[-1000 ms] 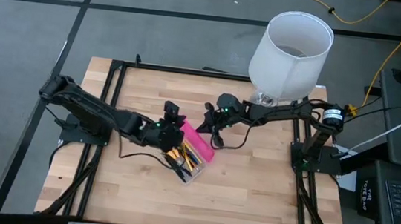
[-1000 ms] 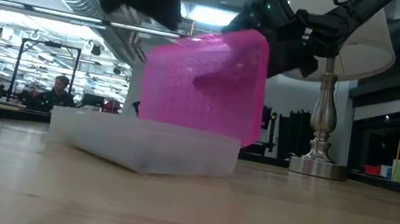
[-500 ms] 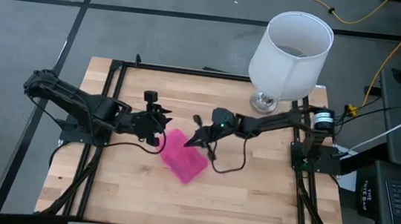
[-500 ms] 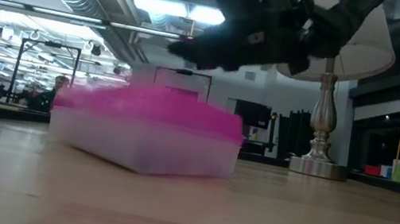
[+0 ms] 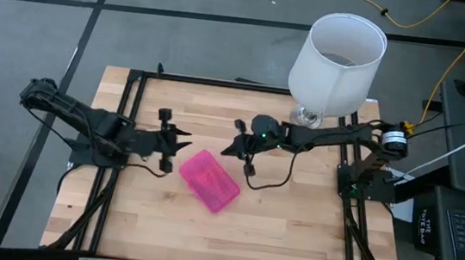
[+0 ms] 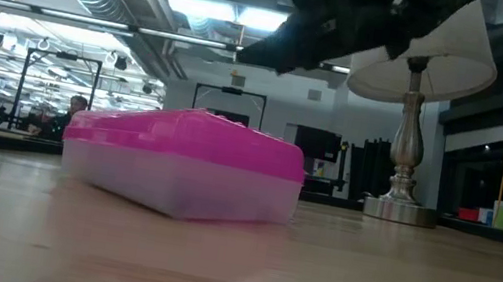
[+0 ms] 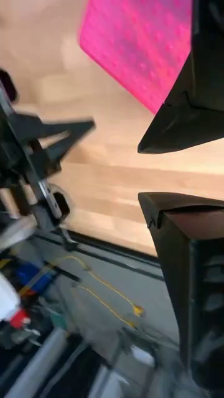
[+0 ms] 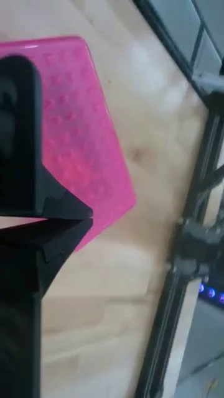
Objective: Pick & place school supplies into a supply box
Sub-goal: Return to Home Position
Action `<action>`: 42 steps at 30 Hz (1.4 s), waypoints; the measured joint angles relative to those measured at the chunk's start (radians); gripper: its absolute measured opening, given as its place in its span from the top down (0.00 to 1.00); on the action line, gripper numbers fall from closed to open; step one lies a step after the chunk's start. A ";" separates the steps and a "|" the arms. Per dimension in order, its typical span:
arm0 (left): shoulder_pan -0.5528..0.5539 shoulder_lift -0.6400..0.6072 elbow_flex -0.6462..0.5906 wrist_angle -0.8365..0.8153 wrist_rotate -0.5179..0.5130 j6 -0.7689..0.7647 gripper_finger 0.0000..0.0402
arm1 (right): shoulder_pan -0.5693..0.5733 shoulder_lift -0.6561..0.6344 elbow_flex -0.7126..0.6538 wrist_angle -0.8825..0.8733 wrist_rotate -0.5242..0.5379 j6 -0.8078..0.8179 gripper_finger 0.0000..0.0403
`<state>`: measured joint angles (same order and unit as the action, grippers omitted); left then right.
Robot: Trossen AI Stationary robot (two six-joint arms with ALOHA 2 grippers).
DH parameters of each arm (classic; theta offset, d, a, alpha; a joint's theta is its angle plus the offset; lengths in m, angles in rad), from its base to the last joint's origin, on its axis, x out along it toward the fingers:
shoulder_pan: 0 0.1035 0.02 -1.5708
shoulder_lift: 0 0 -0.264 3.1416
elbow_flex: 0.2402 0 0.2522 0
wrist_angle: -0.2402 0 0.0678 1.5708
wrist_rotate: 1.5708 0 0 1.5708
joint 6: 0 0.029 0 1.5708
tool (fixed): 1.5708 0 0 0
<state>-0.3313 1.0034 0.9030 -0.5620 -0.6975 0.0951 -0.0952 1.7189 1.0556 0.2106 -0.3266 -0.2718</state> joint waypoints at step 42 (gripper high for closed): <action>0.358 -1.002 -0.895 0.714 0.639 0.120 0.75 | -0.019 -0.569 -0.736 0.617 0.342 0.136 1.00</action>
<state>0.0267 0.0018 0.0082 0.1517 -0.0580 0.2152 -0.1144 1.1503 0.3200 0.8275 0.0155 -0.1363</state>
